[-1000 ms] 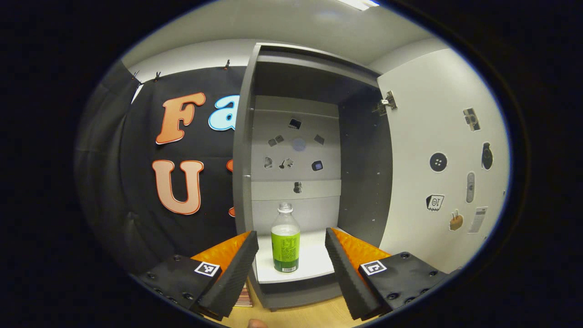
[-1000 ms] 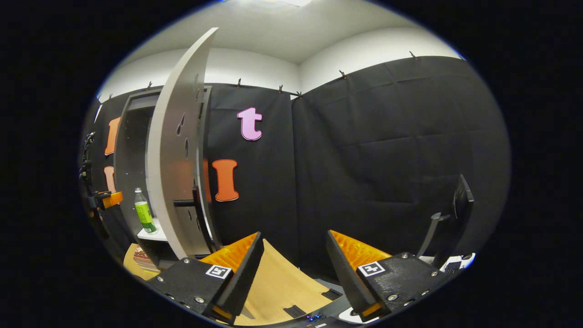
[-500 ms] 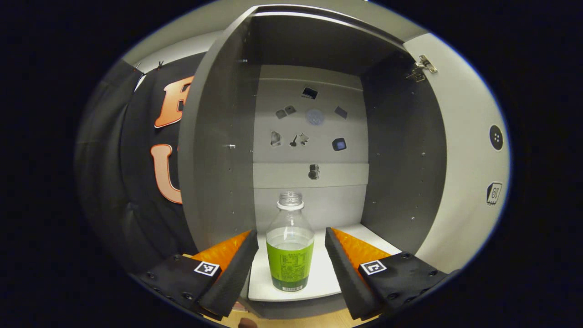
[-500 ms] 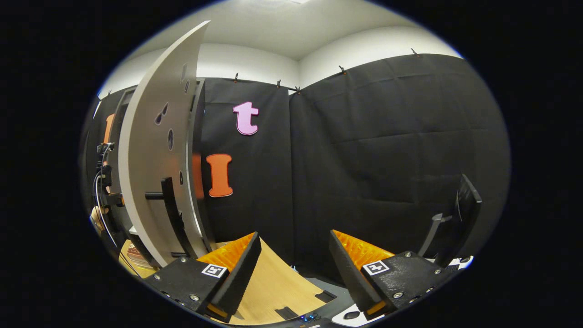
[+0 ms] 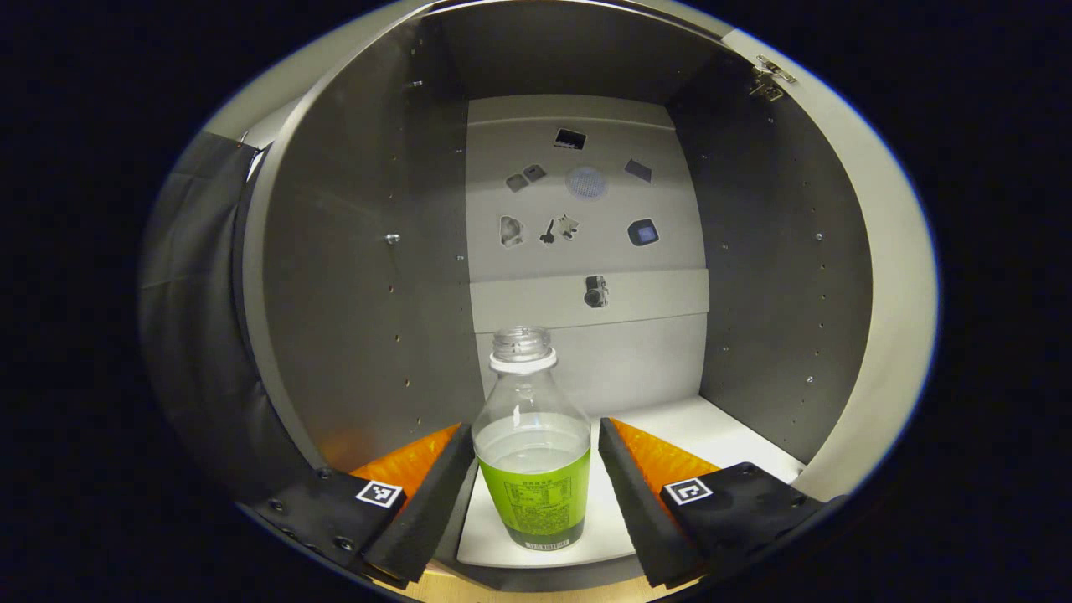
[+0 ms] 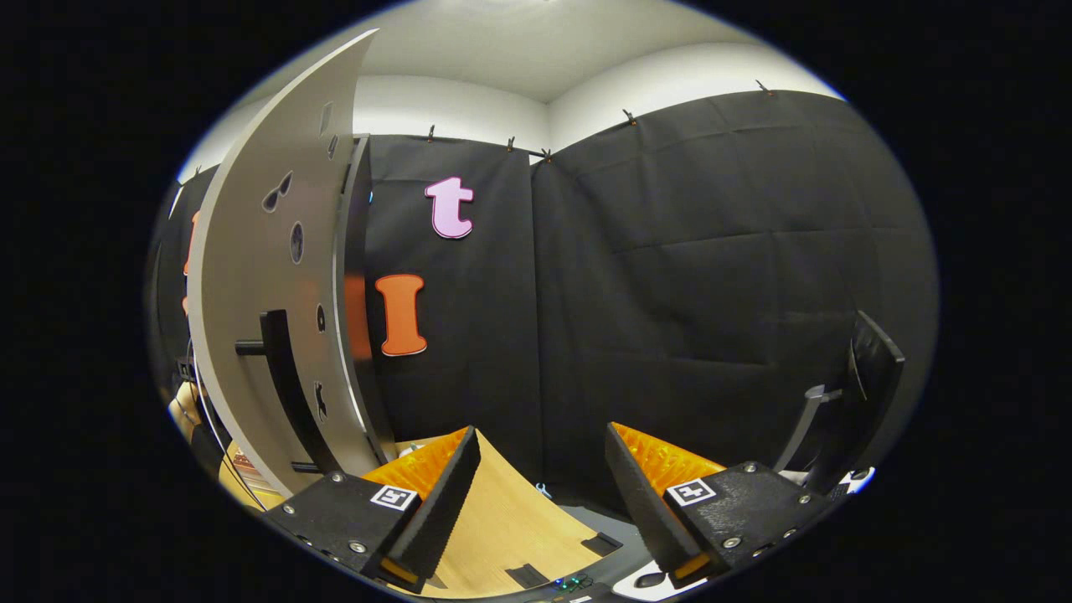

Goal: Open the cabinet door with the right hand, grasp the bottle in the cabinet with the left hand and place it on the coaster, then close the cabinet door with the right hand.

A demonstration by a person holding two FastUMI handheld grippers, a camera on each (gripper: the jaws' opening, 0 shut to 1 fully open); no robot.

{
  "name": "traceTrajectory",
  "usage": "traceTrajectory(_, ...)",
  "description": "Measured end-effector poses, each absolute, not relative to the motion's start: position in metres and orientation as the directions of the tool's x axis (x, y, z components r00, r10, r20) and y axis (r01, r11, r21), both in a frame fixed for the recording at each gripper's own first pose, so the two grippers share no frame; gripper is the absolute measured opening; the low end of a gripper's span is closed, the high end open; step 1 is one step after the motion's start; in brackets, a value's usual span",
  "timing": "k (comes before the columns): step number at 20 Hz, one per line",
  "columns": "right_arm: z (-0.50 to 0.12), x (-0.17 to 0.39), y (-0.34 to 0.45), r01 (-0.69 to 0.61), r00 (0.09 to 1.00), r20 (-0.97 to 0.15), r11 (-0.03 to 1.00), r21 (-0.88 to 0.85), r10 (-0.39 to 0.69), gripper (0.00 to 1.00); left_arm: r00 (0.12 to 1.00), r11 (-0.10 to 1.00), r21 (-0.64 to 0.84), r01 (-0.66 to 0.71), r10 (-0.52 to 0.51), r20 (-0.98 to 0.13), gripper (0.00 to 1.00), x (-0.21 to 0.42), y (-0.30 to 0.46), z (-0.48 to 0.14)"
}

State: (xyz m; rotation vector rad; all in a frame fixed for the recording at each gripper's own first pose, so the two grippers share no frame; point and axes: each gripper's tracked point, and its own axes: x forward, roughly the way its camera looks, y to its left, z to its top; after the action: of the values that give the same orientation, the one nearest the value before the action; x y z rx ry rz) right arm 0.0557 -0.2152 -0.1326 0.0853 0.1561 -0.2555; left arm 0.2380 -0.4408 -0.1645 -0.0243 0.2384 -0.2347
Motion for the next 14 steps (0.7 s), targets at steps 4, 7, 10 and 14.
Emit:
traceTrajectory(4,-0.139,0.056,-0.222,0.269,0.952,-0.171,0.96,0.08,-0.252,0.93,0.933,0.968,-0.081,0.237,-0.251,-0.258,0.82,0.234,-0.449,-0.172)
traceTrajectory(7,-0.137,0.047,-0.226,0.282,0.951,-0.161,0.955,0.094,-0.265,0.93,0.918,0.953,-0.111,0.281,-0.301,-0.259,0.81,0.212,-0.455,-0.165)
traceTrajectory(10,-0.135,0.04,-0.225,0.287,0.95,-0.153,0.953,0.099,-0.27,0.93,0.913,0.943,-0.105,0.317,-0.333,-0.235,0.82,0.19,-0.444,-0.156)
traceTrajectory(14,-0.135,0.035,-0.21,0.278,0.953,-0.152,0.955,0.101,-0.261,0.93,0.908,0.934,-0.096,0.345,-0.358,-0.216,0.82,0.159,-0.411,-0.156)
